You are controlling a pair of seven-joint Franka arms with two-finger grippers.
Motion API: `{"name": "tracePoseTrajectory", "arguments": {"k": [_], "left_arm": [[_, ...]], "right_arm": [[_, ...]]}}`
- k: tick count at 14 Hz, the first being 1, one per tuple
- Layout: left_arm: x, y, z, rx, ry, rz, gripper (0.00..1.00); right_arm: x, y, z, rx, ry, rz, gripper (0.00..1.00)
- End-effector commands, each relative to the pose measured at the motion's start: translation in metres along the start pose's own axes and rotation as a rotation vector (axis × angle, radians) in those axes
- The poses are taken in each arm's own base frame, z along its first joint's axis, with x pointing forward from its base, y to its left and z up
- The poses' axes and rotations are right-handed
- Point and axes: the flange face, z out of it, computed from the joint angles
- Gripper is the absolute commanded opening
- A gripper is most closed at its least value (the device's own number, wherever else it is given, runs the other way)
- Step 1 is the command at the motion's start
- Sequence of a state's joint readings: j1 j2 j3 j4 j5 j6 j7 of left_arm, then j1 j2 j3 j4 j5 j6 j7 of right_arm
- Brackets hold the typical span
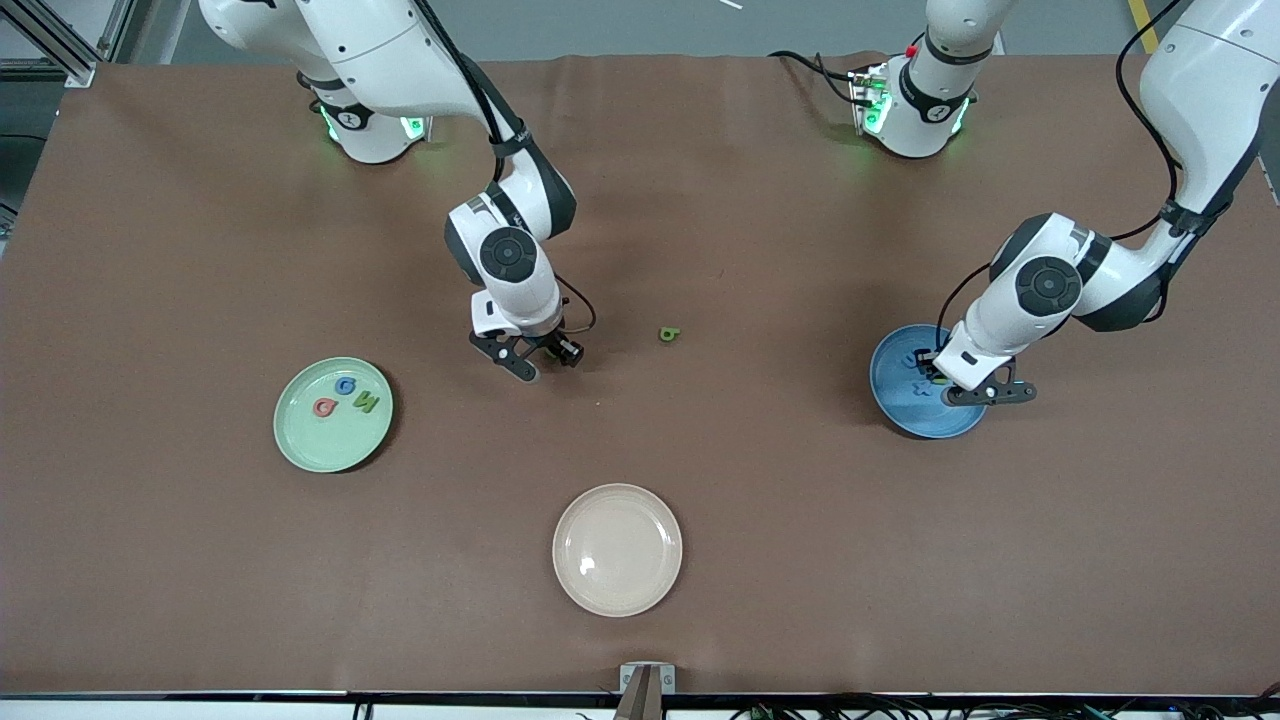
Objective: Sort upper and lower case letters into plates
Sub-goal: 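Grasp the green B with the right gripper while the left gripper returns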
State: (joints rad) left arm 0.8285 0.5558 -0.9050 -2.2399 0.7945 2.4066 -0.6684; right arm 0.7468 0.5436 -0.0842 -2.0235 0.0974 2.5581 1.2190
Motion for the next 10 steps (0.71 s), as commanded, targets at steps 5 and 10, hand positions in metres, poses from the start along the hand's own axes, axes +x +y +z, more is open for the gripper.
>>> {"name": "tracePoseTrajectory", "arguments": {"k": [5,10], "left_arm": [[0.010,0.102,-0.094,-0.007,-0.041,-0.057,1.00],[-0.029,0.240,-0.094,-0.058,-0.073,-0.151,1.00]], "right_arm": [[0.004,0.010,-0.008,-0.027,-0.005,0.052,0.00],[0.102,0.048,-0.058,-0.027,-0.028,-0.020,0.00]]}}
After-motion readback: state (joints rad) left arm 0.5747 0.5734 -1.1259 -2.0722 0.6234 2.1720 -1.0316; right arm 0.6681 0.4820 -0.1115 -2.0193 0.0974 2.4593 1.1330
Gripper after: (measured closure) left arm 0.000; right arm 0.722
